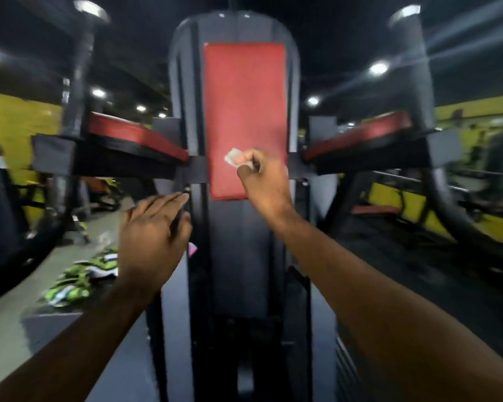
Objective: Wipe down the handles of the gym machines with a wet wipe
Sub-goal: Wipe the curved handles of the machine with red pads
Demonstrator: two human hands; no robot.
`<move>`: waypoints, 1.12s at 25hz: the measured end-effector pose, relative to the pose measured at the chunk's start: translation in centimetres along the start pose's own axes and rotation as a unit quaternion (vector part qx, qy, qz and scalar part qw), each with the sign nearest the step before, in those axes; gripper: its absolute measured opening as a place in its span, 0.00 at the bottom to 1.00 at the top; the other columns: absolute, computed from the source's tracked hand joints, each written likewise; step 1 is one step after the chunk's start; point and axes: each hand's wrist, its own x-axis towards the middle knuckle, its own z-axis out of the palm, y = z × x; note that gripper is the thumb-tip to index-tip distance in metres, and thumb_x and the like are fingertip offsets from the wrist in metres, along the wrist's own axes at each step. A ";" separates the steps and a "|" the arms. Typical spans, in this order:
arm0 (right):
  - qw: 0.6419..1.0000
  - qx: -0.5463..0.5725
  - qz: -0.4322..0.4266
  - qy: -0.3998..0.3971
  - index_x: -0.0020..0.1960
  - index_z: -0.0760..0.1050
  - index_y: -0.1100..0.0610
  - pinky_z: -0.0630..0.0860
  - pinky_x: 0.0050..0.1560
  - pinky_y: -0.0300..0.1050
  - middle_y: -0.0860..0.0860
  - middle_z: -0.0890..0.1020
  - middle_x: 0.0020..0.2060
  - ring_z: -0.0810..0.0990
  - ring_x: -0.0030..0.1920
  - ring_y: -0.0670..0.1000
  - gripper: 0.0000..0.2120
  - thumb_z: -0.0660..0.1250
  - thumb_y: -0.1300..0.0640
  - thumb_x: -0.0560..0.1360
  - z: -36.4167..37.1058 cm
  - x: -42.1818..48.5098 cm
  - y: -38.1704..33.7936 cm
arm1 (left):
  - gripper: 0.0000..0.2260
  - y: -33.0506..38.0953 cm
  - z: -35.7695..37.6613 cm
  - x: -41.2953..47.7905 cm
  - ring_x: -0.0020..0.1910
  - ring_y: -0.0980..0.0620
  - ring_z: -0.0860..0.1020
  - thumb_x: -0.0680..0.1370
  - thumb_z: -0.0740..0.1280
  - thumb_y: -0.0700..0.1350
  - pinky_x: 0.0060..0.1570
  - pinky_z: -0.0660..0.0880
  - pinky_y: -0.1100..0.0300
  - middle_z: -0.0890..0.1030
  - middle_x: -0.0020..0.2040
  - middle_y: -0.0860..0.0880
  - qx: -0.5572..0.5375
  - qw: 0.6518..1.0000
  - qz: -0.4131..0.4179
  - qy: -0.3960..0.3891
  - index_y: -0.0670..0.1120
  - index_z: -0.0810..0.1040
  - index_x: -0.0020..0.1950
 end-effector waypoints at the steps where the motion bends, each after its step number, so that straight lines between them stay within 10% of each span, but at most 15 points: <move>1: 0.999 -0.044 0.023 0.000 0.47 0.83 0.55 0.77 0.58 0.43 0.48 0.86 0.51 0.82 0.52 0.43 0.10 0.65 0.63 0.71 -2.8 -1.1 1.3 | 0.19 1.9 1.4 -0.1 0.56 0.42 0.77 0.77 0.58 0.51 0.56 0.73 0.46 0.83 0.58 0.45 -0.037 0.999 0.013 -0.018 0.44 0.81 0.61; 11: 0.947 -0.241 0.039 0.209 0.57 0.73 0.52 0.73 0.42 0.39 0.48 0.81 0.47 0.79 0.48 0.51 0.11 0.63 0.62 0.76 -21.7 -7.5 2.2 | 0.17 21.1 8.2 2.5 0.55 0.43 0.80 0.78 0.63 0.48 0.55 0.76 0.48 0.82 0.59 0.45 -0.286 0.943 0.168 0.007 0.41 0.81 0.62; 19: 0.836 -0.503 0.005 0.221 0.64 0.73 0.58 0.66 0.46 0.41 0.56 0.73 0.61 0.76 0.54 0.57 0.23 0.70 0.70 0.71 -28.4 -8.7 3.3 | 0.24 29.7 11.6 9.6 0.73 0.45 0.68 0.82 0.61 0.51 0.70 0.67 0.46 0.69 0.75 0.44 -0.315 0.914 0.246 0.059 0.43 0.67 0.76; 28: 0.733 -0.656 0.000 0.183 0.56 0.75 0.59 0.72 0.39 0.49 0.57 0.76 0.50 0.78 0.47 0.61 0.21 0.75 0.70 0.65 -28.2 -7.0 6.3 | 0.19 33.3 17.1 12.1 0.70 0.47 0.72 0.82 0.66 0.46 0.64 0.72 0.46 0.73 0.71 0.44 -0.426 0.823 0.297 0.228 0.41 0.72 0.72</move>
